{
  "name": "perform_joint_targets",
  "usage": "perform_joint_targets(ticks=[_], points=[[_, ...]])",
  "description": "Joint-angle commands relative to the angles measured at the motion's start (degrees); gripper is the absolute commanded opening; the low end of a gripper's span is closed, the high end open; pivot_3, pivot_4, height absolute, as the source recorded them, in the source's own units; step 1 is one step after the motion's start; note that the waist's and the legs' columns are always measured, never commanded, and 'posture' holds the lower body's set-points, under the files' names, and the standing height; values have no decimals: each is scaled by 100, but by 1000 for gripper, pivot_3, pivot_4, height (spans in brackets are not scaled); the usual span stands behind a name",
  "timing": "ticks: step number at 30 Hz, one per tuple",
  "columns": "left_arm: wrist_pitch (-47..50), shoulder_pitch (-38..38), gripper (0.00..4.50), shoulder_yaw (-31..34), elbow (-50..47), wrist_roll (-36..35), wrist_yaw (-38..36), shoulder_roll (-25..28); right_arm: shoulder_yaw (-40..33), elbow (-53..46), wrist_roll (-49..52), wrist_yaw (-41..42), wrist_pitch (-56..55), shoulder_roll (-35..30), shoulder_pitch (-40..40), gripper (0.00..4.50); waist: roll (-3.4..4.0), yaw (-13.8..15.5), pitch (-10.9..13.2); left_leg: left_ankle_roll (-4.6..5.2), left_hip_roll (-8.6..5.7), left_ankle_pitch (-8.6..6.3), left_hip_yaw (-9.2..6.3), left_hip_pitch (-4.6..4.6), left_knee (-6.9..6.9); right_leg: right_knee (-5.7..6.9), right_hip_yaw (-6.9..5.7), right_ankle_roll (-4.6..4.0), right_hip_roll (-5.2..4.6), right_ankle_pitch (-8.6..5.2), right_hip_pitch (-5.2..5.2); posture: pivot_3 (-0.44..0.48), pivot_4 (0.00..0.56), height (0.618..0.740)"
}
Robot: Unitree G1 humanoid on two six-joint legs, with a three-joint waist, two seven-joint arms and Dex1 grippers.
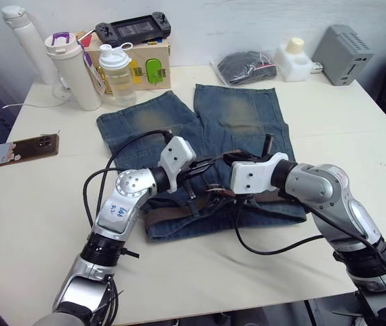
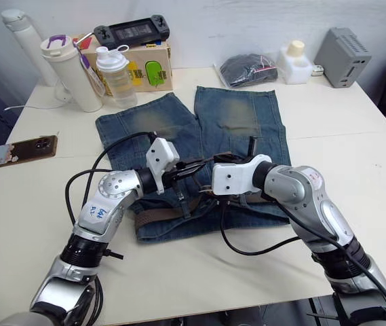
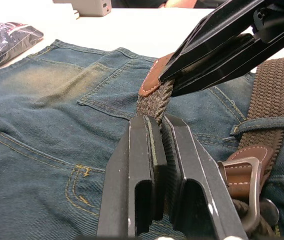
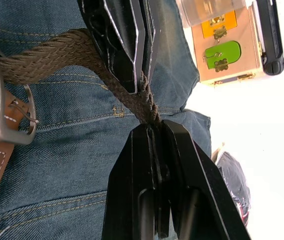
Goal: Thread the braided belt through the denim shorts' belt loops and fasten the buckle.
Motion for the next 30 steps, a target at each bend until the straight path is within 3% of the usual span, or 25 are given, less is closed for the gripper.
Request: perform_joint_targets(ticks=[1,3,4,8,12,15,18,21,22,30], points=[[-3,38,30,178,-144,-45,202,-107,-264,-394,139,-118,397,218,35,0,0,1,0,0,0,0,0,0,0,0,0,0,0,0,0,0,150,687],[52,106,0,261,-241,-159,252,-184,-492,-508,290,-157,933,392,86,783,0,6,0,0,0,0,0,0,1,1,0,0,0,0,0,0,150,687],[84,151,0,306,-306,-235,272,-226,-623,-558,364,-145,1273,454,117,957,0,6,0,0,0,0,-2,0,1,1,0,0,0,0,0,0,150,687],[228,331,0,443,-538,-521,280,-360,-1011,-689,536,-40,2260,396,229,2700,0,17,0,2,0,1,-3,-2,4,1,-1,0,-3,0,1,0,150,687],[249,502,0,517,-746,-707,323,-462,-1286,-856,813,-55,3095,450,277,2700,0,5,0,3,0,1,-3,-2,2,1,0,0,-5,0,1,0,150,687],[211,670,0,629,-989,-980,380,-673,-1311,-1257,1484,77,4110,891,188,2700,0,-19,0,2,2,1,-3,0,-1,1,1,-1,-4,0,-1,0,150,687],[219,762,0,600,-1114,-1036,358,-715,-1176,-1607,2073,171,4832,1208,187,1915,0,-12,0,1,5,0,-5,1,-5,1,0,-2,-1,-1,-2,0,150,687],[207,788,0,591,-1134,-1049,363,-712,-876,-1788,2418,120,5311,1277,269,383,0,0,0,1,3,0,-4,1,-2,1,1,-2,-2,-1,0,0,150,687],[193,790,0,588,-1141,-1059,355,-708,-773,-1801,2495,36,5417,1333,283,114,0,8,0,2,0,0,-5,1,-1,1,0,-2,-3,-1,1,0,150,687],[144,813,0,608,-1290,-1050,392,-672,169,-1511,2512,-540,5521,1151,681,47,0,-2,-1,2,-4,0,-5,1,-1,1,0,-1,-6,0,1,0,150,687]])
